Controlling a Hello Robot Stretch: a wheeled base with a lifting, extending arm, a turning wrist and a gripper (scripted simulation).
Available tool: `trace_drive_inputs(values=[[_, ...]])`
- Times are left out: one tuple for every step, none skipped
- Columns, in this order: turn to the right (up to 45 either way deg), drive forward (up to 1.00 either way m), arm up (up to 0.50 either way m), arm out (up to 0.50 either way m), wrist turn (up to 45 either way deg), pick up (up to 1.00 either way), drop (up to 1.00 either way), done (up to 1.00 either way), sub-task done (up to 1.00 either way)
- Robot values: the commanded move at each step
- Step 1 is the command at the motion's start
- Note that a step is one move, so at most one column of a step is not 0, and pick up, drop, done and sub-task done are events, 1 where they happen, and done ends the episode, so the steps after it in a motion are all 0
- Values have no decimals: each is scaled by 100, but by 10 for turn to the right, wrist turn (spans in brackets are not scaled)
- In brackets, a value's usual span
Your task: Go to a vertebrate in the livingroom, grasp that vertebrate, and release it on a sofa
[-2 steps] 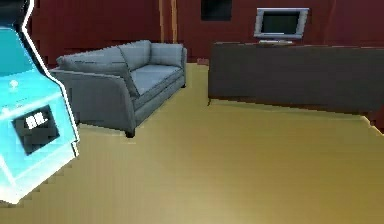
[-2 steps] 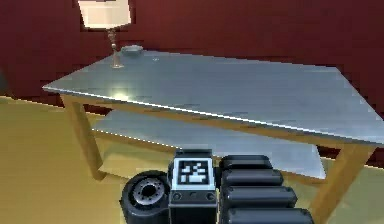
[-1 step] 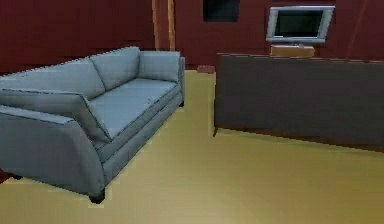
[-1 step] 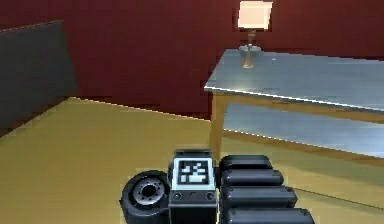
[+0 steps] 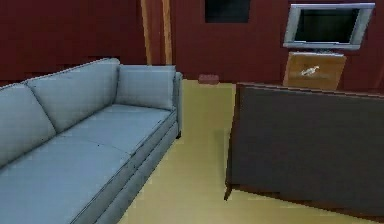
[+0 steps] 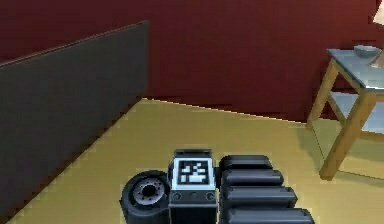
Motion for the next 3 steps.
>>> trace_drive_inputs(values=[[60,0,0,0,0,0,0,0,0],[0,65,0,0,0,0,0,0,0],[450,0,0,0,0,0,0,0,0]])
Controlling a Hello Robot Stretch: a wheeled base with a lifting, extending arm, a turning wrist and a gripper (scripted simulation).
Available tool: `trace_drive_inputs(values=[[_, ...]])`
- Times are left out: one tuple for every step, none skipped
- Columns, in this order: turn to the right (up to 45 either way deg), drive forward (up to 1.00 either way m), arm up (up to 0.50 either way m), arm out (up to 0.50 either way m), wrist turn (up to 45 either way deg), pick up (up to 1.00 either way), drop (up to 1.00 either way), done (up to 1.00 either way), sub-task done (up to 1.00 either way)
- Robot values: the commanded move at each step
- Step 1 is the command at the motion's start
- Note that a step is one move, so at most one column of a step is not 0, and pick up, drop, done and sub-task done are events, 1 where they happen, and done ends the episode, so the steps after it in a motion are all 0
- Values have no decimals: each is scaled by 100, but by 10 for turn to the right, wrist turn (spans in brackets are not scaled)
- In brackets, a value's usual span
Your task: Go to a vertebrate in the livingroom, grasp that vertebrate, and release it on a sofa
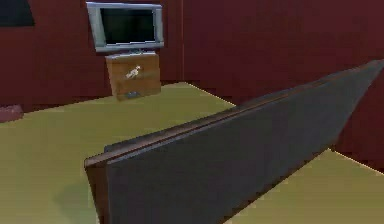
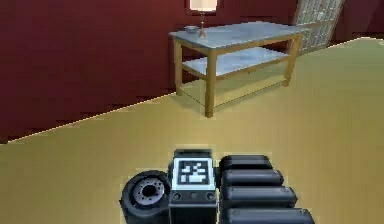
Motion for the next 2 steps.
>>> trace_drive_inputs(values=[[450,0,0,0,0,0,0,0,0],[450,0,0,0,0,0,0,0,0]])
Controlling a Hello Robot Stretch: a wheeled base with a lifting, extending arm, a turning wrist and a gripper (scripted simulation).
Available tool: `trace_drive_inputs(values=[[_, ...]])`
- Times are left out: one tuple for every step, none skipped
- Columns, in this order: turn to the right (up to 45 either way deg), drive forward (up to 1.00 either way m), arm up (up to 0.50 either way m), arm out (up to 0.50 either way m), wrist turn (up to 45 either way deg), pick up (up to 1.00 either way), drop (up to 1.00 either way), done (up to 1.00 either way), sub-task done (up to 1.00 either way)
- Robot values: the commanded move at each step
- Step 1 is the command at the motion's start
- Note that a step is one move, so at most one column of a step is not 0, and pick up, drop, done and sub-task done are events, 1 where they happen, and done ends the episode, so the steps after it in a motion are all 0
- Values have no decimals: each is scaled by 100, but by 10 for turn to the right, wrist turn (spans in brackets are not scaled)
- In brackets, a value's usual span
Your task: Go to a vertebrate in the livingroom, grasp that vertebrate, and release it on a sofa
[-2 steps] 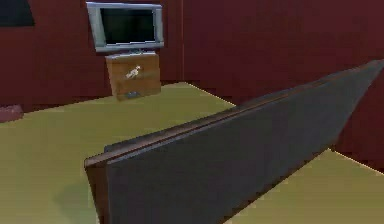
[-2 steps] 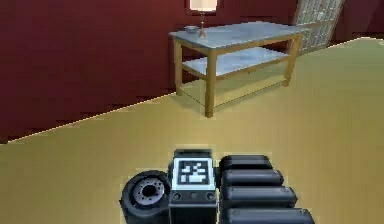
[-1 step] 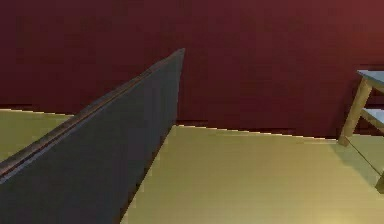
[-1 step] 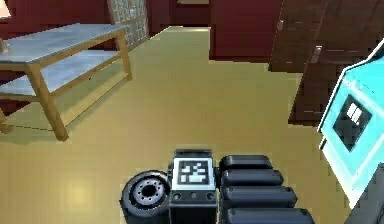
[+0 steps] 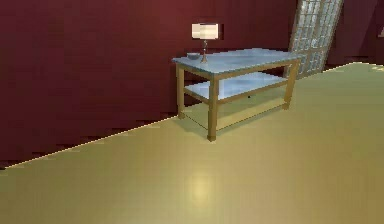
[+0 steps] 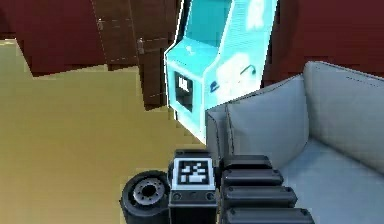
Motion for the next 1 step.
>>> trace_drive_inputs(values=[[30,0,0,0,0,0,0,0,0]])
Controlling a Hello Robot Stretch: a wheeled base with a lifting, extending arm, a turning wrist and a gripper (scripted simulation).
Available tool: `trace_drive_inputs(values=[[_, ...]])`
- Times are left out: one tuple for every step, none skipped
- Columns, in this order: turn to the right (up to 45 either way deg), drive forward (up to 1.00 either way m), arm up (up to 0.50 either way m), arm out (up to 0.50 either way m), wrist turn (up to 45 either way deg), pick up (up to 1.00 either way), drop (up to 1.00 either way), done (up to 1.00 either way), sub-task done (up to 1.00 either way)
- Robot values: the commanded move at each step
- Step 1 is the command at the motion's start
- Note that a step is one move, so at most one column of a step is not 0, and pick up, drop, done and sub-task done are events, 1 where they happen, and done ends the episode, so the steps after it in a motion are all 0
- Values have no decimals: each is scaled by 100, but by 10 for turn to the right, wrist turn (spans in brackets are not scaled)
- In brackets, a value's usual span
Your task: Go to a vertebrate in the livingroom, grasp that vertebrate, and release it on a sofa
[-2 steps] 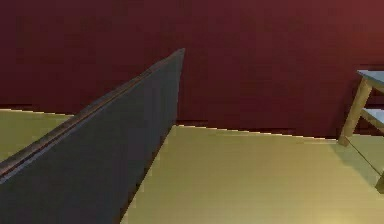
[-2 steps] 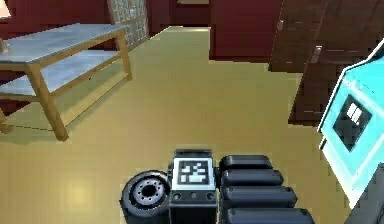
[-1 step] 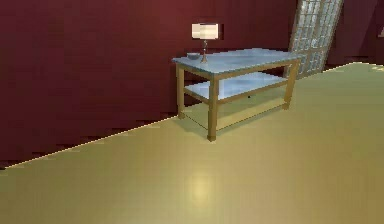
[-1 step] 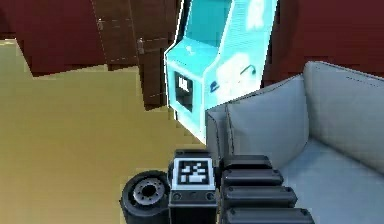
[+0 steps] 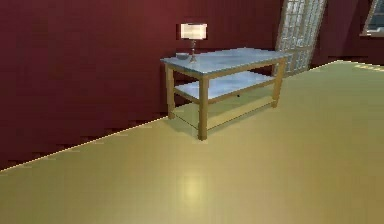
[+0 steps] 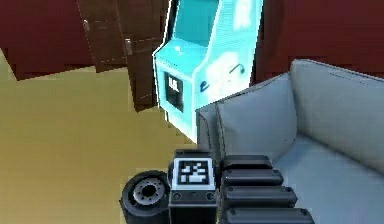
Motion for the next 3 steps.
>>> trace_drive_inputs(values=[[-450,0,0,0,0,0,0,0,0],[-450,0,0,0,0,0,0,0,0],[-450,0,0,0,0,0,0,0,0]])
